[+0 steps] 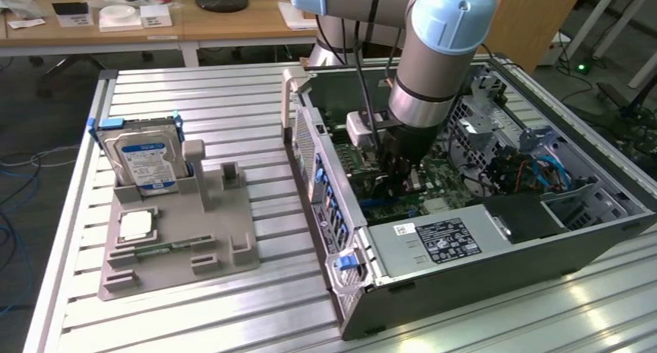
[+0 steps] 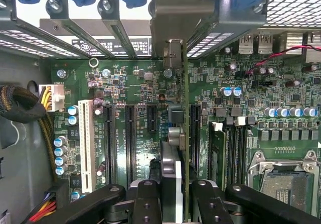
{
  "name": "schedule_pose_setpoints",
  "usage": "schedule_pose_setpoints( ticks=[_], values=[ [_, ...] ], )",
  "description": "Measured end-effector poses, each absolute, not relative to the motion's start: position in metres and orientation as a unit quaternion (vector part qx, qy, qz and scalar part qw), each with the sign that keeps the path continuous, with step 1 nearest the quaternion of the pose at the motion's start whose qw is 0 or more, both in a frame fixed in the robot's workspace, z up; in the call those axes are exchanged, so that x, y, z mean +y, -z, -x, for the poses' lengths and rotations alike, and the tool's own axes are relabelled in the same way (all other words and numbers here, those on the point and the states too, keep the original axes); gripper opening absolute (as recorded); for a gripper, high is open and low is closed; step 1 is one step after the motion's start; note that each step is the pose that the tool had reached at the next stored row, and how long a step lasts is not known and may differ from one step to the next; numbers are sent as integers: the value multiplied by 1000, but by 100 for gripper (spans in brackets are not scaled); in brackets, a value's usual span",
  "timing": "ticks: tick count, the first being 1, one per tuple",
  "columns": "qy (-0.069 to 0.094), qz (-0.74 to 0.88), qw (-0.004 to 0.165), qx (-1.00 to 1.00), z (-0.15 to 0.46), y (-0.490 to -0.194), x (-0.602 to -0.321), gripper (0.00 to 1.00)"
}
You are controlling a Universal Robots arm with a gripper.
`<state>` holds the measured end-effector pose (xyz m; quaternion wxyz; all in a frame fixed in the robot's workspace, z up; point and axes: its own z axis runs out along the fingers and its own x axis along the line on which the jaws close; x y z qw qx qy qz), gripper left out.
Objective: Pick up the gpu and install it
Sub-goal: 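Insert the gpu into the slot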
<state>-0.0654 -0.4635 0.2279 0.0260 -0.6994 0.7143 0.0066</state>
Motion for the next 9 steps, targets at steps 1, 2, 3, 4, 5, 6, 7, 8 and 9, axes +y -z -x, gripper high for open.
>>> schedule_pose_setpoints(
  ticks=[1, 2, 3, 4, 5, 6, 7, 8, 9],
  values=[
    [-7, 699, 26, 714, 65, -228, -463, 28],
    [-7, 699, 26, 714, 65, -229, -463, 28],
    [-7, 699, 26, 714, 65, -230, -463, 28],
    [-6, 699, 27, 714, 65, -230, -463, 28],
    [-6, 699, 27, 714, 65, -231, -463, 28],
    [-6, 699, 27, 714, 65, -231, -463, 28],
    [-6, 699, 27, 714, 65, -231, -463, 28],
    [-6, 699, 27, 714, 65, -231, -463, 28],
    [-6, 699, 27, 714, 65, -231, -463, 28]
  ],
)
